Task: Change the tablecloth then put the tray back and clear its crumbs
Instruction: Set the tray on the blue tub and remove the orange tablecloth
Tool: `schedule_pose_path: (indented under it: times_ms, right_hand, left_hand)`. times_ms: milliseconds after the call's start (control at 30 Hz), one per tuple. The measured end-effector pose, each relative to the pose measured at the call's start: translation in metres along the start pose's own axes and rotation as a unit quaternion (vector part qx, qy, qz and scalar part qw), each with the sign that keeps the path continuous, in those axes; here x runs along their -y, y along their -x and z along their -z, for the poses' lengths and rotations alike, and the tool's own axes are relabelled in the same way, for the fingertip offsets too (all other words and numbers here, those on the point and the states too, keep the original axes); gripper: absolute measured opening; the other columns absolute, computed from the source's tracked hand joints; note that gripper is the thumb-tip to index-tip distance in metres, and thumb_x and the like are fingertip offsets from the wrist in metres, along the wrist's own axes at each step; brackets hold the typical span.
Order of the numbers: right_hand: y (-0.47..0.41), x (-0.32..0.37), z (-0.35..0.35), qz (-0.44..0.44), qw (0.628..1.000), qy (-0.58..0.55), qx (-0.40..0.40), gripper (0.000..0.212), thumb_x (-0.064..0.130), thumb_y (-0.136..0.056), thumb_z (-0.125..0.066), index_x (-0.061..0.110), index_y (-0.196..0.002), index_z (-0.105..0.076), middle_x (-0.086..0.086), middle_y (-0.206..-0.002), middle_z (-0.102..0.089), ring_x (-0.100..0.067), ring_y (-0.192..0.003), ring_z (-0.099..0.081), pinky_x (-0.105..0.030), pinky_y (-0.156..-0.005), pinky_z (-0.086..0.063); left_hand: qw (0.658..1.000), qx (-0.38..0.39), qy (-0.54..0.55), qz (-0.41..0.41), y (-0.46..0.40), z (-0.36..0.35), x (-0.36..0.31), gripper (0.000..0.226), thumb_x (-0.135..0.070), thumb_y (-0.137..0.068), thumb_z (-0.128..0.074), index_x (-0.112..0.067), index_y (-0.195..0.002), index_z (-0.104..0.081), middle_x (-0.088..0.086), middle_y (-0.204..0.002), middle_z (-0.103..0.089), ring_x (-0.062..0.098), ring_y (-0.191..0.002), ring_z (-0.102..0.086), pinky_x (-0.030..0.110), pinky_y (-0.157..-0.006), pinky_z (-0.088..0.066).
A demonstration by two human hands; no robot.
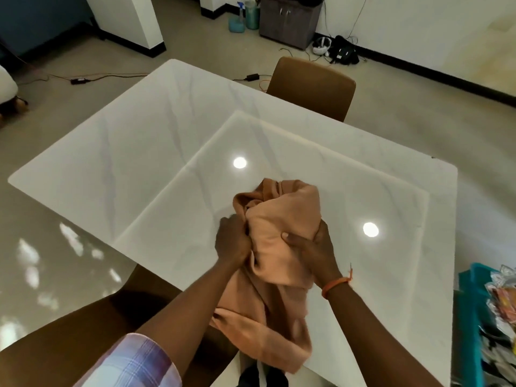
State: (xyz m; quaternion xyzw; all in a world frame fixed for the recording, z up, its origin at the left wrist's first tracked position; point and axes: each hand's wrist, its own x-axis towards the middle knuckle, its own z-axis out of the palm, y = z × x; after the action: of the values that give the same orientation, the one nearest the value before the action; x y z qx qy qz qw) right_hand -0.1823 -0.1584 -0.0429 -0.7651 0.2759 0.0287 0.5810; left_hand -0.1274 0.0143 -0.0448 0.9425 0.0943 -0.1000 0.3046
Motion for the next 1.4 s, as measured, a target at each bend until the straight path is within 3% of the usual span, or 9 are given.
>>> schedule_pose_path:
  times_ms: [133, 267, 467, 767, 867, 967, 1133, 1267, 1400]
  right_hand:
    - [0.006, 0.005, 0.013, 0.057, 0.974, 0.194, -0.103, 0.116, 0.096, -0.052, -0.04, 0.033, -0.147, -0.02, -0.006, -0.127, -0.049, -0.027, -0.111, -0.054, -0.046, -0.096, -0.046]
    - [0.003, 0.009, 0.037, 0.088, 0.944, 0.308, -0.086, 0.102, 0.083, -0.067, -0.04, 0.032, -0.15, -0.011, -0.013, -0.116, -0.046, -0.034, -0.095, -0.058, -0.041, -0.08, -0.053]
    - [0.011, 0.02, 0.02, 0.138, 0.949, 0.281, -0.031, 0.083, 0.052, -0.085, -0.059, 0.025, -0.151, -0.015, -0.008, -0.127, -0.044, -0.023, -0.111, -0.052, -0.026, -0.08, -0.043]
    - [0.08, -0.084, 0.074, -0.005, 0.938, 0.305, 0.163, 0.157, 0.086, -0.036, -0.069, 0.032, -0.145, 0.029, 0.0, -0.155, -0.017, -0.024, -0.136, -0.032, -0.043, -0.111, -0.033]
    - [0.09, -0.111, 0.053, -0.02, 0.965, 0.246, 0.086, 0.103, 0.062, -0.057, -0.076, 0.025, -0.143, -0.032, 0.012, -0.117, -0.05, -0.014, -0.109, -0.056, -0.019, -0.086, -0.045]
    - [0.068, -0.098, 0.062, 0.029, 0.961, 0.269, -0.054, 0.022, 0.029, -0.064, -0.057, 0.016, -0.076, -0.07, -0.001, -0.074, -0.071, -0.028, -0.078, -0.068, -0.019, -0.059, -0.035]
    - [0.024, -0.053, 0.083, -0.022, 0.942, 0.22, -0.254, 0.017, 0.009, -0.072, -0.054, 0.011, -0.083, -0.066, -0.017, -0.097, -0.062, -0.029, -0.084, -0.054, -0.02, -0.068, -0.037]
    - [0.017, -0.039, 0.068, -0.115, 0.924, 0.33, -0.152, 0.017, 0.022, -0.091, -0.05, 0.009, -0.099, -0.056, -0.017, -0.104, -0.058, -0.039, -0.097, -0.057, -0.039, -0.073, -0.045]
    - [0.03, -0.047, 0.057, -0.148, 0.972, 0.084, -0.161, 0.026, 0.012, -0.087, -0.055, 0.007, -0.062, -0.058, -0.018, -0.066, -0.062, -0.029, -0.062, -0.057, -0.034, -0.059, -0.049]
  left_hand:
    - [0.979, 0.112, 0.164, 0.04, 0.015, -0.015, -0.017, 0.013, -0.019, -0.088, -0.053, -0.007, -0.084, -0.052, 0.008, -0.081, -0.06, 0.02, -0.072, -0.056, 0.03, -0.059, -0.043]
    - [0.852, 0.279, 0.408, 0.171, 0.019, 0.002, -0.041, 0.051, -0.052, -0.088, -0.061, -0.014, -0.121, -0.057, 0.01, -0.113, -0.064, 0.024, -0.097, -0.06, 0.038, -0.078, -0.053]
    - [0.937, 0.254, 0.232, 0.056, 0.021, -0.011, -0.07, 0.158, -0.083, -0.028, -0.077, -0.034, -0.152, 0.008, 0.001, -0.158, -0.015, 0.03, -0.143, -0.024, 0.051, -0.112, -0.034]
    - [0.98, 0.119, 0.156, 0.028, 0.006, -0.018, -0.048, 0.098, -0.067, -0.059, -0.079, -0.016, -0.134, -0.044, 0.006, -0.13, -0.058, 0.029, -0.116, -0.057, 0.04, -0.093, -0.049]
    - [0.977, 0.125, 0.169, 0.031, 0.004, -0.018, -0.046, 0.094, -0.066, -0.06, -0.08, -0.015, -0.132, -0.049, 0.007, -0.126, -0.061, 0.029, -0.113, -0.059, 0.043, -0.094, -0.05]
    - [0.966, 0.152, 0.207, 0.04, 0.0, -0.013, -0.037, 0.097, -0.066, -0.051, -0.084, -0.015, -0.128, -0.054, 0.006, -0.123, -0.063, 0.027, -0.109, -0.061, 0.045, -0.094, -0.052]
    - [0.909, 0.249, 0.301, 0.143, 0.009, 0.0, -0.022, 0.083, -0.037, -0.062, -0.091, -0.017, -0.132, -0.051, 0.003, -0.119, -0.058, 0.028, -0.102, -0.056, 0.038, -0.063, -0.053]
    - [0.888, 0.289, 0.316, 0.17, 0.024, -0.003, -0.008, 0.088, -0.034, -0.063, -0.09, -0.016, -0.138, -0.046, 0.008, -0.129, -0.058, 0.031, -0.105, -0.057, 0.041, -0.066, -0.055]
    - [0.911, 0.273, 0.29, 0.112, 0.018, -0.002, 0.007, 0.102, -0.043, -0.048, -0.095, -0.013, -0.134, -0.05, 0.004, -0.122, -0.061, 0.025, -0.105, -0.059, 0.035, -0.072, -0.056]
